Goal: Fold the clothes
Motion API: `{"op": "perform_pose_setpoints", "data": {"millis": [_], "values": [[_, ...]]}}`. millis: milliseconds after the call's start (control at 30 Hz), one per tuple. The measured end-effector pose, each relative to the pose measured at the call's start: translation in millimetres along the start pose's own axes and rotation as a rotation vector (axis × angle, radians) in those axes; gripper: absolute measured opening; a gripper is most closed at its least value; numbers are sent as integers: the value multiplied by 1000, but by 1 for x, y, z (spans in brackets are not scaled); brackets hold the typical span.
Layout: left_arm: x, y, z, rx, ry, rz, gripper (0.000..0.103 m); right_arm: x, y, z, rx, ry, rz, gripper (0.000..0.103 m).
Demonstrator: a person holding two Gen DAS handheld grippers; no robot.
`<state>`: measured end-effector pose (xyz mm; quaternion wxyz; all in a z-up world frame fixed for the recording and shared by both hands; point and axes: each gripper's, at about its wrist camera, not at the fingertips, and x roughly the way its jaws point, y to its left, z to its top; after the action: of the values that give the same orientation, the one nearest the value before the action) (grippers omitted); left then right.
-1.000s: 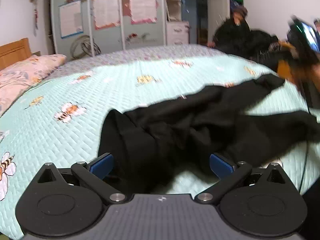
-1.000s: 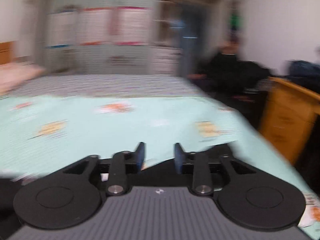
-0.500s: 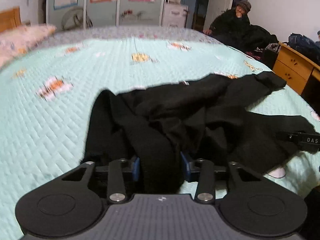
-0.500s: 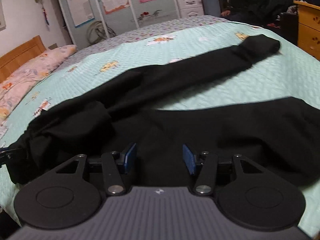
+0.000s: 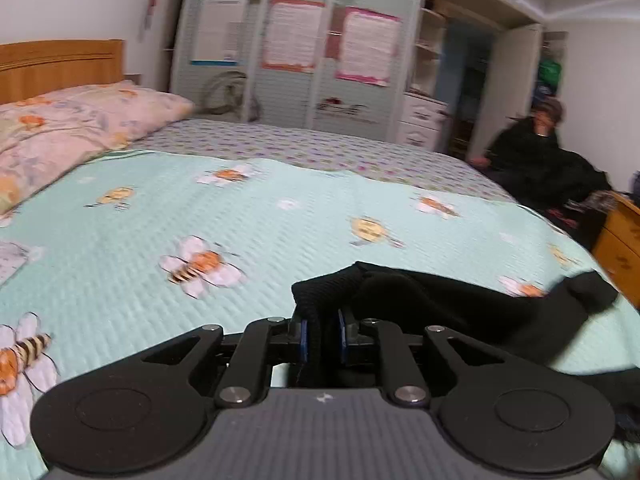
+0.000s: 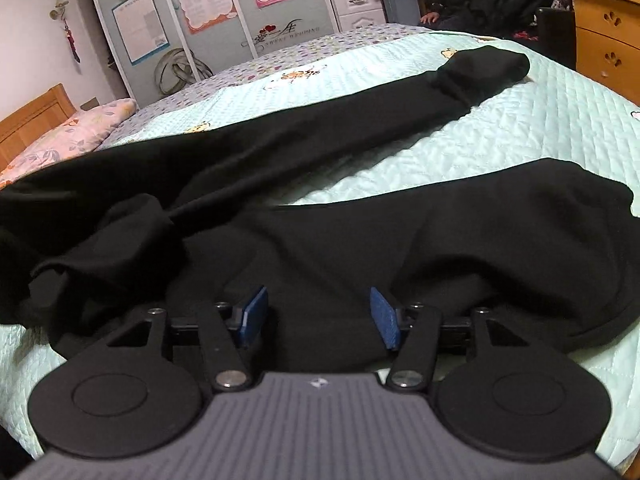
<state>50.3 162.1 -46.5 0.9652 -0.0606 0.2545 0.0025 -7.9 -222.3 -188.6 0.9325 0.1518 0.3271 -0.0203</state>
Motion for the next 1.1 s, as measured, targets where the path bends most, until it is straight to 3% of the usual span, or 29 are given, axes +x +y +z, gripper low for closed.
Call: {"op": "perform_pose_setpoints", "data": {"millis": [100, 200, 300, 400, 500, 567, 733, 767, 867, 933, 1000, 1100], "values": [[24, -2, 0, 54, 27, 126, 23, 0, 3, -1, -35, 2, -11, 60], [37, 0, -9, 45, 97, 142, 28, -2, 5, 0, -52, 3, -17, 60], [30, 14, -19, -55, 124, 125, 40, -8, 15, 2, -105, -14, -18, 60], [23, 32, -27, -131, 147, 93, 43, -25, 47, -3, -306, -73, 79, 62], [18, 36, -29, -115, 150, 75, 45, -35, 96, -22, -607, -86, 207, 73], [15, 36, -30, -95, 146, 68, 45, -32, 123, -36, -753, -74, 255, 73], [20, 40, -29, -126, 144, 71, 47, -19, 166, -51, -868, -86, 330, 69], [18, 40, -29, -128, 143, 78, 53, -18, 172, -52, -881, -96, 339, 68], [9, 36, -29, -125, 123, 106, 81, -11, 185, -57, -937, -116, 320, 49], [2, 34, -29, -120, 101, 116, 87, -1, 190, -59, -954, -101, 277, 6], [-4, 32, -26, -110, 92, 117, 87, 5, 189, -55, -929, -86, 264, 1], [-18, 34, -22, -107, 59, 125, 87, -7, 177, -33, -774, -48, 341, 1]]}}
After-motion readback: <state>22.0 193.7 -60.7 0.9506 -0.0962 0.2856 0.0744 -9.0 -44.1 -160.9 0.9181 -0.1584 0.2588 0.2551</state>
